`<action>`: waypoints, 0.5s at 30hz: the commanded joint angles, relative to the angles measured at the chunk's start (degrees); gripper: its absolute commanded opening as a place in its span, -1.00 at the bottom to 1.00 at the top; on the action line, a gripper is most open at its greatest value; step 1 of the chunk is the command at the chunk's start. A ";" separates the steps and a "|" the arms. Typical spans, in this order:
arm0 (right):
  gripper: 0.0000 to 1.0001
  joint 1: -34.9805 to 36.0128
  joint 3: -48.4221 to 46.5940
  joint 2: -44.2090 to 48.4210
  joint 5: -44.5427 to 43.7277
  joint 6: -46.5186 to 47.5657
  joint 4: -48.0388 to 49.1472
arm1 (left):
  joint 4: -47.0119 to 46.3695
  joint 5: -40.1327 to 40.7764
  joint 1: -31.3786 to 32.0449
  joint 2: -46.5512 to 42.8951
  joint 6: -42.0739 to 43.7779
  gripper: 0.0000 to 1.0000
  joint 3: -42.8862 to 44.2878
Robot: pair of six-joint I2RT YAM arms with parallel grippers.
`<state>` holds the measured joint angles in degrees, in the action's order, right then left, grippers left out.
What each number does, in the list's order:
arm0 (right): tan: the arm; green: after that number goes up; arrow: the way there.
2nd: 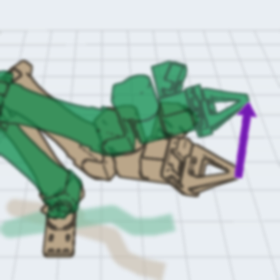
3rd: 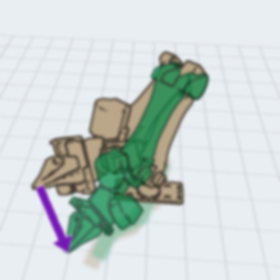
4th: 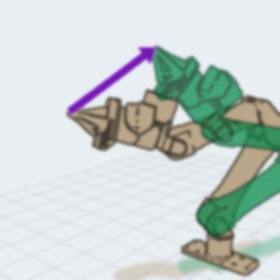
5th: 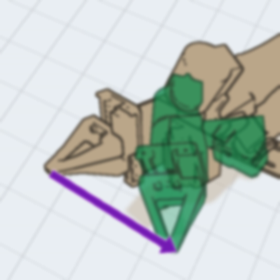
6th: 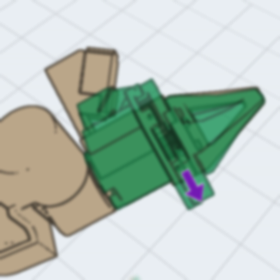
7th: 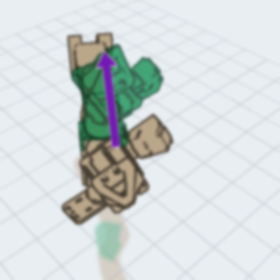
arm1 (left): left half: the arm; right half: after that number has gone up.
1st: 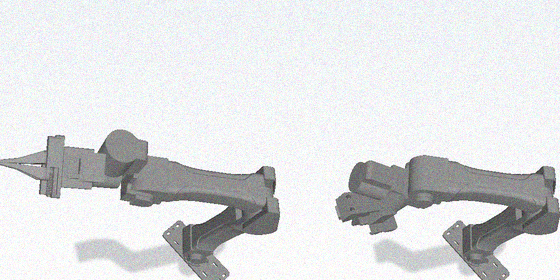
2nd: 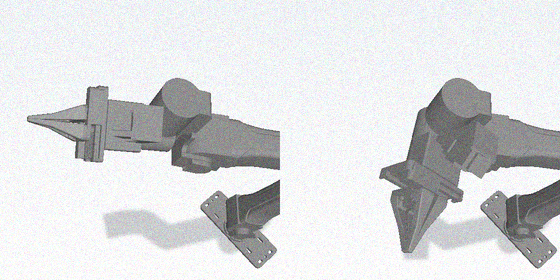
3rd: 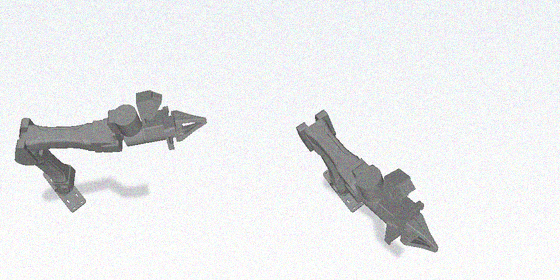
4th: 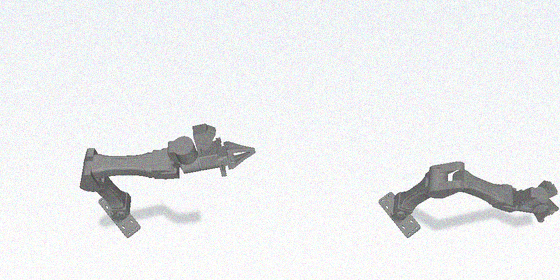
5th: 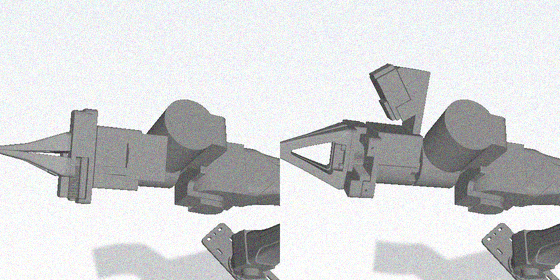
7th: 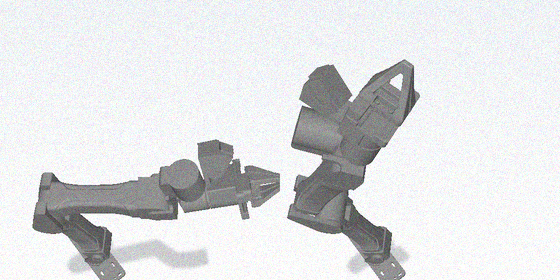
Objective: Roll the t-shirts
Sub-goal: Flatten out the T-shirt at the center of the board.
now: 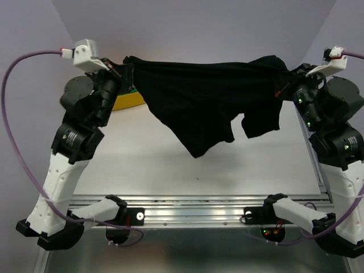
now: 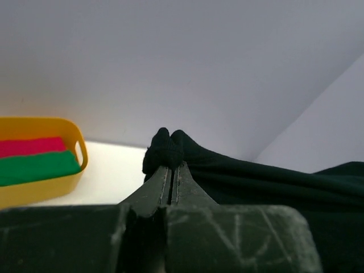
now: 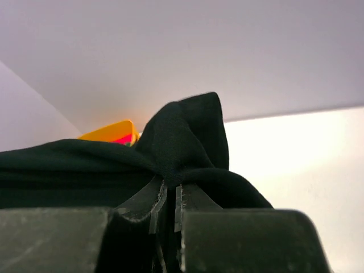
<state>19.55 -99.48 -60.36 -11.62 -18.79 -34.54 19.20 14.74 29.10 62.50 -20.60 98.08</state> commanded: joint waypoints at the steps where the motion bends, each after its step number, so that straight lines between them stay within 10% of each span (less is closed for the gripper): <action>1: -0.95 -1.36 9.61 -1.51 -6.04 0.24 -2.46 | -5.13 1.00 -3.34 4.99 1.44 -1.00 -9.47; 6: -0.89 -1.36 23.44 -6.16 -12.45 1.29 4.12 | -14.96 -7.43 -11.50 16.04 -0.58 -1.00 -18.09; 8: -0.02 -1.36 26.35 -11.16 -12.73 2.70 6.33 | -15.33 -10.69 -12.57 23.61 -0.32 -0.26 -16.88; 11: 0.45 -1.36 25.66 -19.08 -11.94 1.65 3.89 | -4.23 -13.24 -13.54 35.00 0.82 0.81 -3.92; 15: 0.56 -1.36 28.80 -19.98 -11.41 -0.90 2.55 | -0.65 -13.95 -13.02 36.39 0.91 0.86 -4.45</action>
<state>18.65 -71.70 -84.58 -20.64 -17.98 -33.19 15.70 3.01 15.51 105.06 -20.80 90.94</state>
